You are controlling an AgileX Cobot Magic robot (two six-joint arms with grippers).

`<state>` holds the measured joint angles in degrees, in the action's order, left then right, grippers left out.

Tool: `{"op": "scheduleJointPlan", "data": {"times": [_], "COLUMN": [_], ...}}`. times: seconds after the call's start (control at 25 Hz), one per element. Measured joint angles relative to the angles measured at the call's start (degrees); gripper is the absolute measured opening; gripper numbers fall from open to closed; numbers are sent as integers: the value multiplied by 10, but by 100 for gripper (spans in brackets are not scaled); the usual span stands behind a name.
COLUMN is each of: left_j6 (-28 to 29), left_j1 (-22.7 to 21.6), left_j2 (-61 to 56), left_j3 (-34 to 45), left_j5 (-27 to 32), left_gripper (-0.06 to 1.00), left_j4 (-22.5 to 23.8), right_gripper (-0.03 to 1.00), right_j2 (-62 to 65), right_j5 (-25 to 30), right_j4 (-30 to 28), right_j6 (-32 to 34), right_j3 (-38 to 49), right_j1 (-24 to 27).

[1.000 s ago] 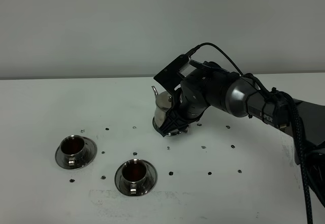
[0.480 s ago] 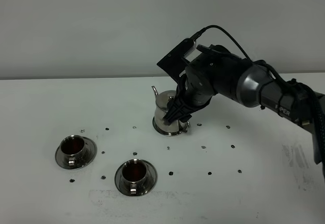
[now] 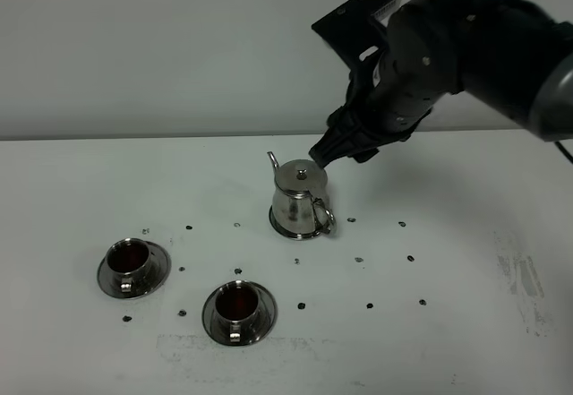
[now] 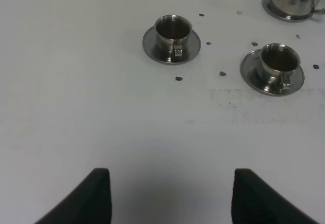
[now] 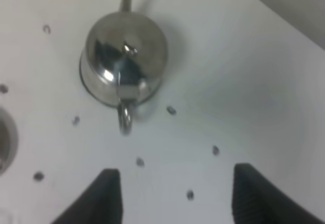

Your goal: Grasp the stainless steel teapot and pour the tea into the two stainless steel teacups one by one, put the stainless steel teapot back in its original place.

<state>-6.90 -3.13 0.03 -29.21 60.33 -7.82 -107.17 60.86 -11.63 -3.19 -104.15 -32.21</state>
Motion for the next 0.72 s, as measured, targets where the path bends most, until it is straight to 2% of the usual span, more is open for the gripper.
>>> {"op": "scheduleJointPlan", "data": {"times": [0.24, 0.72], "left_j6": [0, 1], "left_j1": [0, 0], "left_j2": [0, 0], "left_j3": [0, 0], "left_j5": [0, 0], "left_gripper": [57, 57], "left_j4": [0, 0], "right_gripper": [39, 22], "right_j2": [103, 295], "right_j5": [81, 92], "right_j4": [0, -26], "right_j6": [0, 0], "right_j3": [0, 13], "right_j1": [-1, 1]}}
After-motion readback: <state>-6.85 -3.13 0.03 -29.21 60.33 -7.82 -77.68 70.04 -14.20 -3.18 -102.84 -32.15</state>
